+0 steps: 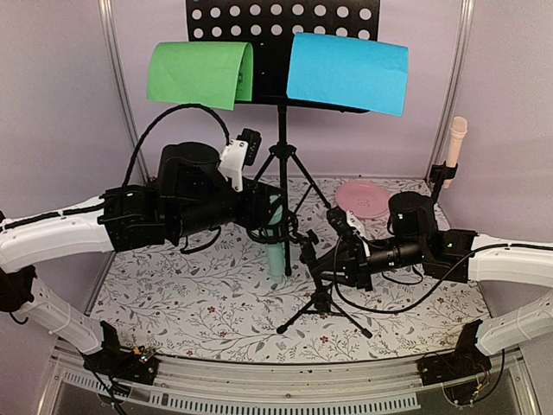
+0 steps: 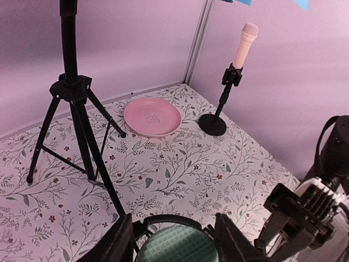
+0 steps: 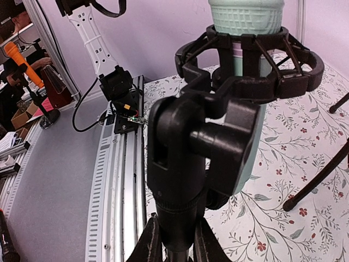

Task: Pack up the instrument practice props

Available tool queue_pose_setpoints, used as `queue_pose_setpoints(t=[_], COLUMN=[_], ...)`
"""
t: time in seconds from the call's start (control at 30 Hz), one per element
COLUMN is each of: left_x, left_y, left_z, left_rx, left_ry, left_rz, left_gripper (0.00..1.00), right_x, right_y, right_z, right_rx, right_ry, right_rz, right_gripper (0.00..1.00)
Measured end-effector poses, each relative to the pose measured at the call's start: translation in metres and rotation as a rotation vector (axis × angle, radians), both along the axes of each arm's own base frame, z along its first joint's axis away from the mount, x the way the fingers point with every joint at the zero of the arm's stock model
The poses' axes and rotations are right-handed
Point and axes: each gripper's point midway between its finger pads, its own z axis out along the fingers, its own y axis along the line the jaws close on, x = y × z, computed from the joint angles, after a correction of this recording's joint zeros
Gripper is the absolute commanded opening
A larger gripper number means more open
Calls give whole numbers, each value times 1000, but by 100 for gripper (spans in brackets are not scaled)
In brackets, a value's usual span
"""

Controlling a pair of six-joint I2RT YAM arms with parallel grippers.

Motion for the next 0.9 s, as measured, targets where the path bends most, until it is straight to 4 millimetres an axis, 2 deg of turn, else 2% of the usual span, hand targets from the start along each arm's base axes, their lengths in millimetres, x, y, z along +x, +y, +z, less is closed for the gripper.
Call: queue_pose_setpoints(t=[0.1, 0.2, 0.63, 0.9], left_x=[-1, -1, -2, -4], left_y=[-4, -7, -2, 0], left_z=[0, 3, 5, 26], left_rx=[7, 20, 58, 62], left_ry=[-6, -17, -36, -56], left_rz=[-18, -35, -42, -53], left_gripper=[38, 37, 38, 40], right_x=[1, 3, 9, 15], right_y=[1, 2, 8, 14], right_z=[-2, -1, 1, -2], right_rx=[-4, -6, 2, -7], right_ry=[4, 9, 102, 140], right_rz=[-1, -11, -67, -90], right_gripper=[0, 0, 0, 0])
